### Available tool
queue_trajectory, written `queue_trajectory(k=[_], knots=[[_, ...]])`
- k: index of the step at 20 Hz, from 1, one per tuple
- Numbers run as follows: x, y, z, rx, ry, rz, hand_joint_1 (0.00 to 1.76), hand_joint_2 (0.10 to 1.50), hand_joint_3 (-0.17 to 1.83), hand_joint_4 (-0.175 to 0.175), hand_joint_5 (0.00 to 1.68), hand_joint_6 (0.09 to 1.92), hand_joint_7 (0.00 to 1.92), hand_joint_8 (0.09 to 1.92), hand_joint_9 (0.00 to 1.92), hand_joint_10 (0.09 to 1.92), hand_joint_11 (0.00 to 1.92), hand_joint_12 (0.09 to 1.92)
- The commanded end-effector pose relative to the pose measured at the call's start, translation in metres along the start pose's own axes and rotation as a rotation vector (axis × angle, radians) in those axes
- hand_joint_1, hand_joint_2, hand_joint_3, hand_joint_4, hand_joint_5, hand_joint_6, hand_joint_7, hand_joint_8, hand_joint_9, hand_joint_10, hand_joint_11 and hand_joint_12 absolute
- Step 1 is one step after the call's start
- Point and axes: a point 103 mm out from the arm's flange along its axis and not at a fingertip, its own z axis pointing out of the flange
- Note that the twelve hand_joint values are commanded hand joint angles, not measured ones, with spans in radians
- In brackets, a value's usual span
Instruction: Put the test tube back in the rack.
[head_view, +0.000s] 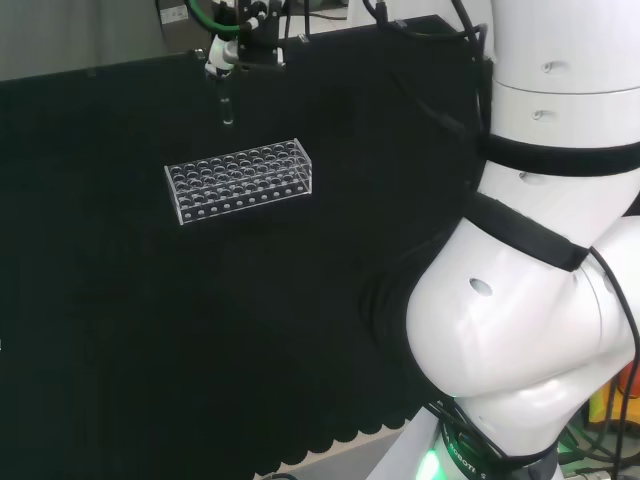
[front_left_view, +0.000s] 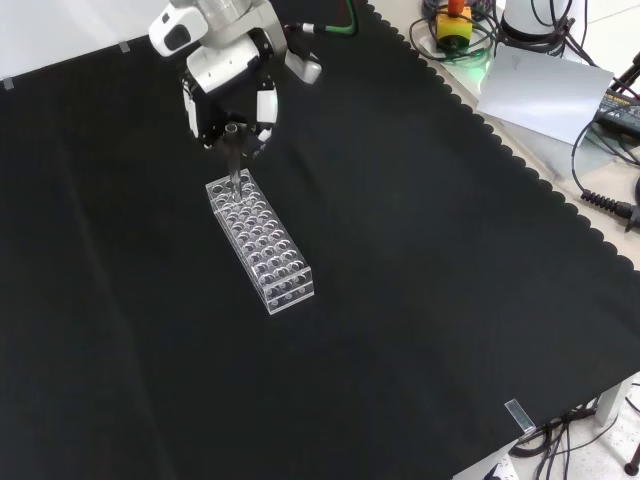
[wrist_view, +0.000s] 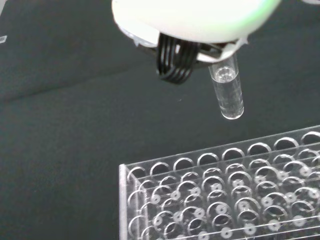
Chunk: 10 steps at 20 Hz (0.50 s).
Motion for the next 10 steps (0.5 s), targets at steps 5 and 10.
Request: queue_trajectory(k=[5,10], knots=[[0.009,0.017,0.025,0.067,0.032,-0.003,1.32,0.57,0.79,-0.175,1.29,0.66,1.34,0.67,1.59,0.68,1.09,1.03],[0.012,0.027,0.034,0.083,0.041,-0.004,1.32,0.57,0.79,-0.175,1.29,0.66,1.34,0.67,1.59,0.68,1.09,1.03]])
